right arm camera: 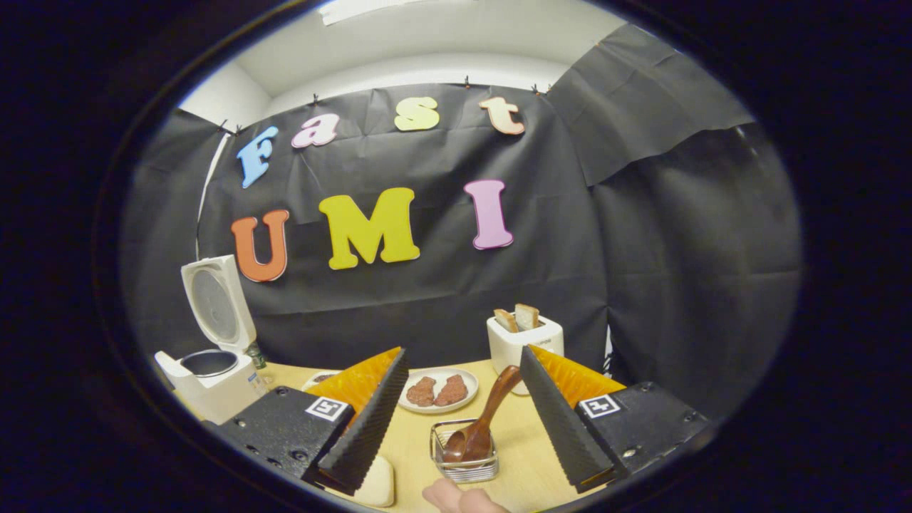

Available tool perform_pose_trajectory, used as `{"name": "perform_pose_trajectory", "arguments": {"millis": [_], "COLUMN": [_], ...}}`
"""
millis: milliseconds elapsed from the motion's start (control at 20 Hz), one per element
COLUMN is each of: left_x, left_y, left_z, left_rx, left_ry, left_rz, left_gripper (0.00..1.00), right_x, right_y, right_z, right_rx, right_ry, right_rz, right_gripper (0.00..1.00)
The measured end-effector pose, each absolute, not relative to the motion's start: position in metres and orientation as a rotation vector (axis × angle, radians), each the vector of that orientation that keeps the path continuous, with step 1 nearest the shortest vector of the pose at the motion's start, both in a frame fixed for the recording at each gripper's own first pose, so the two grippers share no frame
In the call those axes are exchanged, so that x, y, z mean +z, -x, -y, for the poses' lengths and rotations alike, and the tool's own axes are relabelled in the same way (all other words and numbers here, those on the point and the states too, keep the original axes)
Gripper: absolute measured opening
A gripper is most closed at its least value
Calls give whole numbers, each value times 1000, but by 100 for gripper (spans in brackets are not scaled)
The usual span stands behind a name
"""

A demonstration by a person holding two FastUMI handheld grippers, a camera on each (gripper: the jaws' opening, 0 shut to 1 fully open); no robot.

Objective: Close the left gripper, press the button to open the rice cooker; take a wooden spoon from the chopstick holder with the right hand, scoop a spoonful of rice and pour it into the rice cooker, then put the wooden spoon back into the chopstick holder.

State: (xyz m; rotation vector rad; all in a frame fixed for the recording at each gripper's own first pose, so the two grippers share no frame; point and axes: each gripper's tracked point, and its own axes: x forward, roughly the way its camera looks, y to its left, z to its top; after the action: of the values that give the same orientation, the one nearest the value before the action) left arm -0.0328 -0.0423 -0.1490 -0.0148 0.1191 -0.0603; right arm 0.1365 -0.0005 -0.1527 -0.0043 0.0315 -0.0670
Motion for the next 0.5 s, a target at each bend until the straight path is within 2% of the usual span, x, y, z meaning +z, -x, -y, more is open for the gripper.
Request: {"name": "perform_pose_trajectory", "arguments": {"millis": [50,100,150,200,350,400,500], "left_x": [-145,-139,-134,-130,-114,-103,-85], "left_y": [30,28,24,20,4,-2,-15], "left_z": [39,35,30,23,0,-11,-32], "left_rx": [-57,-51,-44,-33,-11,-1,21], "left_ry": [15,13,9,4,-24,-29,-21], "left_rz": [-115,-110,-106,-102,-98,-83,-75], "left_gripper": [94,94,94,94,94,94,95], "right_x": [-148,-146,-142,-139,-139,-139,-138], "right_y": [-124,-115,-105,-93,-65,-59,-46], "right_z": [-6,-9,-14,-22,-37,-41,-45], "right_rx": [-59,-60,-56,-44,-20,-13,-12], "right_ry": [25,36,39,39,59,77,113], "right_rz": [-26,-22,-13,-5,1,-2,1], "right_gripper": [95,100,100,96,96,100,100]}}
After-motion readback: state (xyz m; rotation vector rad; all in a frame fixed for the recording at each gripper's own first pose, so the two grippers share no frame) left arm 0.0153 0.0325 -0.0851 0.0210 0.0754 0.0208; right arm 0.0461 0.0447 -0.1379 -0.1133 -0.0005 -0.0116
